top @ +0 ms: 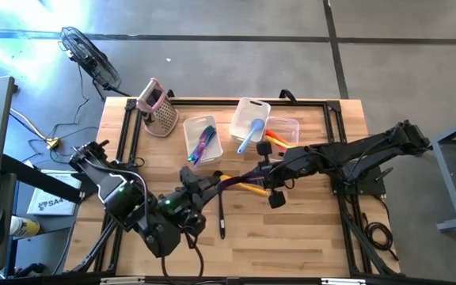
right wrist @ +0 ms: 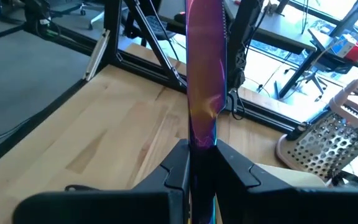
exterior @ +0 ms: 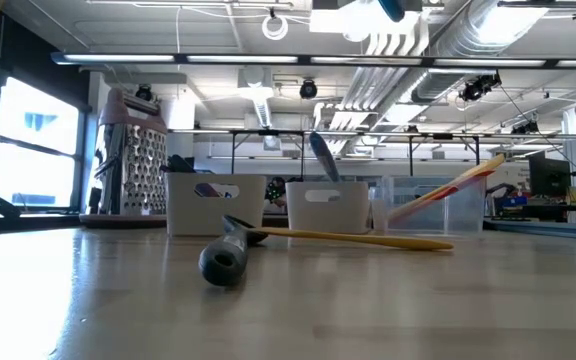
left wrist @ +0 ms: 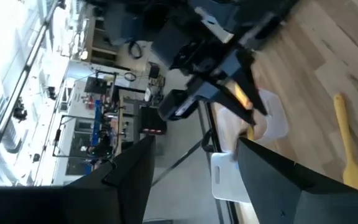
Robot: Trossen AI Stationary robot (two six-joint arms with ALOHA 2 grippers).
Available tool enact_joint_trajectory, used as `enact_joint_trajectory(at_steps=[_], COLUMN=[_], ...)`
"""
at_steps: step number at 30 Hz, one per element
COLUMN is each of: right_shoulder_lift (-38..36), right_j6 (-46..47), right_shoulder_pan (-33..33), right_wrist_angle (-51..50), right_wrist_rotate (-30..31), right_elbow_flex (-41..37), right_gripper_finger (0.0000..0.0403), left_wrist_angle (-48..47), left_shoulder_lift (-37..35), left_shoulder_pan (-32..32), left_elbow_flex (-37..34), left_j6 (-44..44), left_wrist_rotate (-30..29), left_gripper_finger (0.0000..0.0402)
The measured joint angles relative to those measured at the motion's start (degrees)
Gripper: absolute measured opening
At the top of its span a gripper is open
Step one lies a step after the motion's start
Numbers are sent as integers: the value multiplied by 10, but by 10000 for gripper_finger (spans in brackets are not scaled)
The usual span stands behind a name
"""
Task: Pick & Place Kitchen Items
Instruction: Put the violet table knife into the left white bin
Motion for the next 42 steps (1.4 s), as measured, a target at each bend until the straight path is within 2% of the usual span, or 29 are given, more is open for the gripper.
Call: enact_joint_trajectory(at_steps=[5, 14, 20, 25, 42], right_shoulder_lift=[0, 0, 0, -1, -1], right_j6=[0, 0, 3, 16, 31], right_shoulder_pan=[0, -4, -18, -19, -19], right_wrist_angle=[-8, -23, -19, 2, 1], right_wrist_rotate=[1, 3, -15, -40, -41], right_elbow_flex=[0, 0, 0, 0, 0], right_gripper_finger=[36, 36, 36, 36, 36], left_wrist_angle=[-2, -54, -65, -78, -70], left_shoulder_lift=[0, 0, 0, 0, 8], left_shoulder_pan=[0, 1, 9, 32, 71], left_elbow_flex=[0, 0, 0, 0, 0], left_j6=[-1, -99, -103, -113, -88], left_wrist_rotate=[15, 60, 73, 117, 140], left_gripper_finger=[219, 219, 219, 219, 217])
